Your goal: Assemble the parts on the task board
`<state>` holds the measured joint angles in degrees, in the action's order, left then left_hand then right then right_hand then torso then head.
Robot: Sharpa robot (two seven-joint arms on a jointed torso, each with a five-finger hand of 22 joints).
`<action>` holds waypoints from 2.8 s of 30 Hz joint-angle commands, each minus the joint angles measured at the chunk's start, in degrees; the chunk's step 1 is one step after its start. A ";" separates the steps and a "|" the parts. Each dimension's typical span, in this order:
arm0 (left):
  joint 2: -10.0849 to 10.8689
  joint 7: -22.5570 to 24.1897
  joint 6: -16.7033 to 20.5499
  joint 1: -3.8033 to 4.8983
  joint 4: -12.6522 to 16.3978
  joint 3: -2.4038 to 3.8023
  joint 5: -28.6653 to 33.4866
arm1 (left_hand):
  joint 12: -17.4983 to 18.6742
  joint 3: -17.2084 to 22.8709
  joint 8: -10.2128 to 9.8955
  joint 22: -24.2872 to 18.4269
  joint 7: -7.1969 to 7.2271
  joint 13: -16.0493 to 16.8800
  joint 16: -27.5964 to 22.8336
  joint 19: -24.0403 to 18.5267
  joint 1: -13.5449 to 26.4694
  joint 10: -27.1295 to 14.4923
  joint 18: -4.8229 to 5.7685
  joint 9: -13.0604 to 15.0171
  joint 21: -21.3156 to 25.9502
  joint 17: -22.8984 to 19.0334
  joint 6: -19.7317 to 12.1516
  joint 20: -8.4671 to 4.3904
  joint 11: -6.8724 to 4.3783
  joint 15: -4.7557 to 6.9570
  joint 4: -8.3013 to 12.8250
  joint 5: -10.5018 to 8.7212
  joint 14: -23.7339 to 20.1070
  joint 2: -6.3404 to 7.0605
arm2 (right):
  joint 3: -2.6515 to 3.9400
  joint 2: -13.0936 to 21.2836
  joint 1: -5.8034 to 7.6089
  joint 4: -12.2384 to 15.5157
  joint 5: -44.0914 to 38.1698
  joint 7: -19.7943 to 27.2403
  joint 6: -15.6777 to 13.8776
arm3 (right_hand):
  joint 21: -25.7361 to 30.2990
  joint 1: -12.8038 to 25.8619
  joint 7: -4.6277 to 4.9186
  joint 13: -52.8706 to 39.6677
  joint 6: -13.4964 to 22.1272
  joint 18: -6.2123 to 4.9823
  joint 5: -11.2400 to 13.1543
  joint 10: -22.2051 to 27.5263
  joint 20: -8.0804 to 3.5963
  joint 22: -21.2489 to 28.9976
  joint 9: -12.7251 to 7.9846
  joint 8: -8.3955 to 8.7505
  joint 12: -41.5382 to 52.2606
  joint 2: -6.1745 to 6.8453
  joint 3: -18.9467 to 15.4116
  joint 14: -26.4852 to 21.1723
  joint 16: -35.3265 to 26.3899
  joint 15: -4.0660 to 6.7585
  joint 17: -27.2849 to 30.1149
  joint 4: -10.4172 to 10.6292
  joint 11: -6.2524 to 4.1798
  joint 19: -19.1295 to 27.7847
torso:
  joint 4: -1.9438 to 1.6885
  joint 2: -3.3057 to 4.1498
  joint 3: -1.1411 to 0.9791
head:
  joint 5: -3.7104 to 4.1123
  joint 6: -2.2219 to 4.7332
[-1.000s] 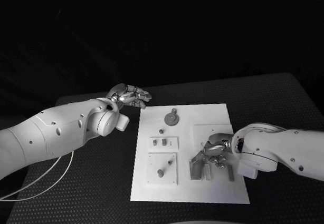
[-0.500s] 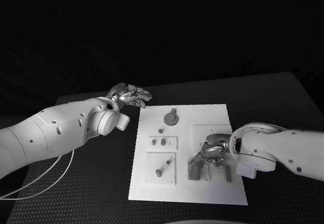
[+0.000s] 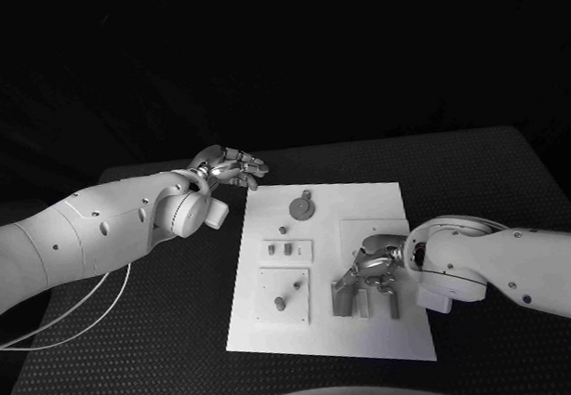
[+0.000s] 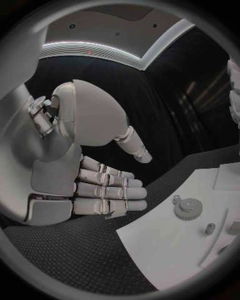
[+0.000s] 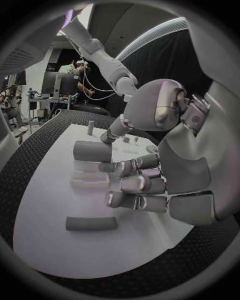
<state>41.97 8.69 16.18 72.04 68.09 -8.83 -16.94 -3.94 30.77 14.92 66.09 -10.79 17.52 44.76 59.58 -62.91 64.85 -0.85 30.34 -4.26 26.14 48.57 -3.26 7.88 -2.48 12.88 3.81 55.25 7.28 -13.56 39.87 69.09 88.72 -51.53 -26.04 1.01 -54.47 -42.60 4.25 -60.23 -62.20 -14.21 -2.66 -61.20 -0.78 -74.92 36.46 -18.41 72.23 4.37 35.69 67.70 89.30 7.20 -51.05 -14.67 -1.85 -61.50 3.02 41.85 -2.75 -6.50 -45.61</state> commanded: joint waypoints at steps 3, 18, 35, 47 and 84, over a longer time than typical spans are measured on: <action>-0.04 0.27 -0.63 0.06 0.17 0.03 0.15 | 0.14 0.01 0.14 0.07 -0.08 -0.07 -0.34 -0.31 0.32 -0.46 -0.76 -0.09 0.31 0.10 -0.46 0.27 -0.10 -0.25 -0.43 0.31 -0.07 0.34 | -0.07 -0.29 -0.19 0.35 -1.77 1.27 0.18 | 0.22 1.67 0.29 0.27 1.23 -0.79 -0.24 1.06 0.34 -0.74 -0.35 0.79 -0.62 2.98 -1.30 -1.75 -0.27 0.25 1.23 3.31 0.18 0.17 | -0.01 0.00 0.00 | -0.04 -0.03; 0.00 0.26 -0.57 0.07 0.16 0.03 0.15 | 0.11 -0.01 0.17 0.09 -0.08 -0.08 -0.37 -0.32 0.35 -0.50 -0.76 -0.08 0.31 0.15 -0.44 0.29 -0.09 -0.26 -0.49 0.31 -0.07 0.34 | -0.08 -0.07 -0.19 0.43 -3.61 1.18 -0.48 | 0.41 5.50 0.30 0.28 1.91 -0.79 -0.26 1.96 -0.42 -0.96 0.17 0.93 -0.34 7.77 -3.55 -2.64 0.12 0.28 1.39 7.35 0.18 0.74 | 0.01 0.01 -0.04 | -0.08 -0.06; 0.06 0.30 -0.52 0.07 0.14 0.02 0.15 | 0.08 0.01 0.21 0.10 -0.07 -0.08 -0.39 -0.33 0.34 -0.52 -0.78 -0.08 0.30 0.21 -0.41 0.29 -0.08 -0.27 -0.54 0.32 -0.07 0.31 | -0.05 2.07 -0.19 1.90 -9.00 8.45 -7.97 | 0.31 3.43 0.23 0.52 1.99 -0.79 -0.24 1.63 -0.76 -0.86 0.49 1.00 0.01 4.15 -6.60 -2.15 0.26 0.41 1.48 2.21 0.09 0.48 | -0.03 0.00 0.00 | -0.16 0.09; 0.11 0.29 -0.53 0.06 0.19 0.02 0.15 | 0.06 0.02 0.24 0.11 -0.05 -0.08 -0.41 -0.34 0.33 -0.54 -0.78 -0.07 0.30 0.25 -0.39 0.29 -0.08 -0.27 -0.56 0.32 -0.07 0.29 | 0.12 3.99 -0.08 2.73 -15.17 19.95 -14.13 | 0.64 -1.19 1.90 0.25 6.45 -0.79 -0.28 2.64 -0.63 -0.76 -0.19 3.42 0.45 5.30 -5.15 -2.66 0.15 -0.88 1.89 -0.46 1.62 0.34 | 0.00 -0.01 -0.04 | -0.25 0.33; 0.33 0.12 -0.49 0.06 0.31 0.02 0.15 | 0.03 0.23 0.03 0.17 -0.29 -0.12 -0.59 -0.36 0.69 -0.82 -0.81 -0.22 0.28 0.57 -1.01 0.33 0.01 -0.29 -1.38 0.34 -0.03 -0.18 | 0.01 3.23 -2.59 1.89 -30.88 27.16 -4.04 | 0.80 -17.93 3.79 1.12 8.64 -0.79 -0.25 4.76 2.18 -1.07 -4.52 6.00 0.70 -8.78 -4.11 -5.17 0.08 -2.89 2.21 -1.82 3.53 3.47 | -0.07 0.01 0.00 | -0.22 -0.04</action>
<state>42.30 8.54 16.18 72.04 68.24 -8.84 -16.96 -3.94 30.94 14.92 66.21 -11.10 17.49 44.54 59.38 -62.71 64.45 -0.85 30.16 -4.26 26.65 48.05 -3.06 7.92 -2.49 11.79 3.81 55.24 7.08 -13.25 43.30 66.94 90.79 -80.41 0.78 -6.43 -53.92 -60.47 7.91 -59.16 -53.75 -14.29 -2.88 -56.60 1.23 -74.92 32.03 -12.63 73.14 -3.53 31.41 62.98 89.29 4.25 -48.87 -16.27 1.54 -58.23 3.00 41.85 -2.74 -6.76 -45.59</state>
